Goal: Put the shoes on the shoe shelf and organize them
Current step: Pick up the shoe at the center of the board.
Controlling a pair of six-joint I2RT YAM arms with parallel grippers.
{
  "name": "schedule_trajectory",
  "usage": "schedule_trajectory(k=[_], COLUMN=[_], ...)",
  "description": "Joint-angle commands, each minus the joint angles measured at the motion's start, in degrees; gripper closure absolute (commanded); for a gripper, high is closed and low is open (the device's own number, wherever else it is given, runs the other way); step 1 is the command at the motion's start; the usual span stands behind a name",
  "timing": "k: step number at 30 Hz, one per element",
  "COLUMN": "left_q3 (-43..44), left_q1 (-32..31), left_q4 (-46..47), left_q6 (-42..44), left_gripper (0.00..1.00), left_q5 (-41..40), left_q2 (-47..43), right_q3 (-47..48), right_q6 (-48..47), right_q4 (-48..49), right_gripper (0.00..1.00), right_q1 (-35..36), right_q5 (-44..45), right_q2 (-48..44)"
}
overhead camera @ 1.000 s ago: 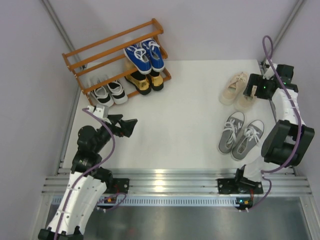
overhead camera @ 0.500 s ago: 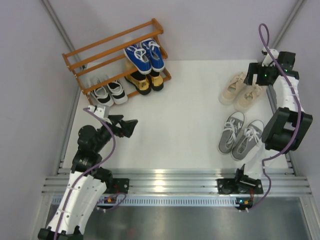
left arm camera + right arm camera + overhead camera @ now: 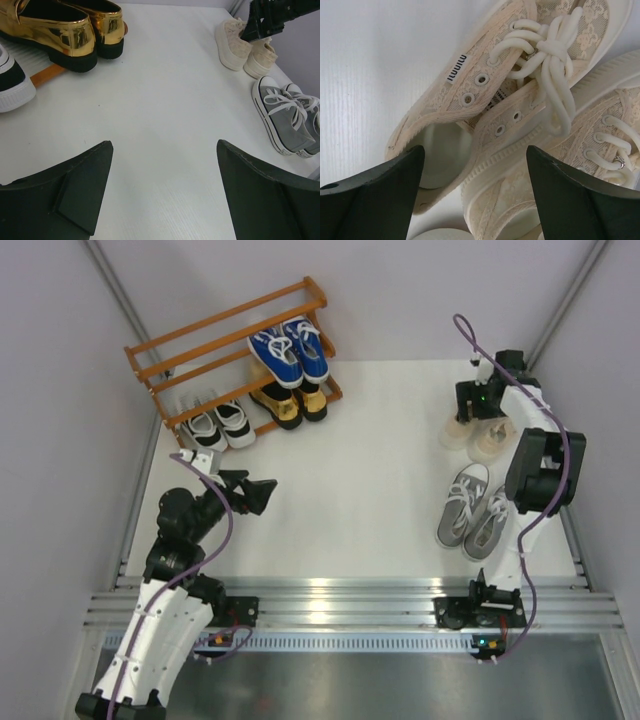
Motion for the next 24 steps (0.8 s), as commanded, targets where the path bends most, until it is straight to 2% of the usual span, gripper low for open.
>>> schedule_trajectory(k=[1, 4, 9, 10, 12, 13, 15, 16, 21, 24], left_q3=[0.3, 0.1, -0.5, -0.7, -0.7, -0.7, -0.5, -0.4, 1.3, 2.1], left_q1=[0.0, 0.0, 0.0, 0.0, 0.0, 0.0, 0.0, 0.0, -0.1, -1.5], left_q4=[1.5, 1.7, 3.4, 3.8, 5.2, 7.6, 11.3, 12.1, 13.4, 14.3], left_q6=[0.9, 0.6, -0.8, -1.4, -5.1, -6.9, -12.8, -14.5, -23.6, -28.1], left_gripper=[0.10, 0.10, 0.10, 0.10, 0.10, 0.10, 0.11, 0.11, 0.11, 0.12], left_q5=[1.2, 1.9, 4.1, 4.2, 5.1, 6.0, 7.8, 8.8, 10.0, 7.3], left_q2=[0.3, 0.3, 0.8, 1.1, 1.7, 2.5, 3.7, 5.0, 8.5, 10.2], right_q3=[3.2, 4.1, 5.9, 5.6, 4.7, 3.4, 2.0, 1.3, -3.0, -5.2], right_q6=[-0.5, 0.2, 0.7, 0.9, 1.0, 1.2, 1.5, 2.1, 4.8, 7.6], right_q4=[2.6, 2.8, 2.8, 2.9, 4.3, 5.0, 7.4, 8.2, 12.9, 15.1], right_gripper=[0.19, 0.37, 0.55, 0.64, 0.76, 0.87, 0.97, 1.00, 1.00, 1.00], right_q1=[0.5, 0.7, 0.8, 0.8, 0.8, 0.7, 0.5, 0.4, -0.2, -0.3], right_q5=[5.5, 6.2, 5.3, 5.0, 4.4, 4.1, 2.8, 2.1, -3.3, -6.8], right_q2=[0.4, 1.4, 2.8, 2.8, 1.7, 1.2, -0.8, -1.5, -7.1, -10.9])
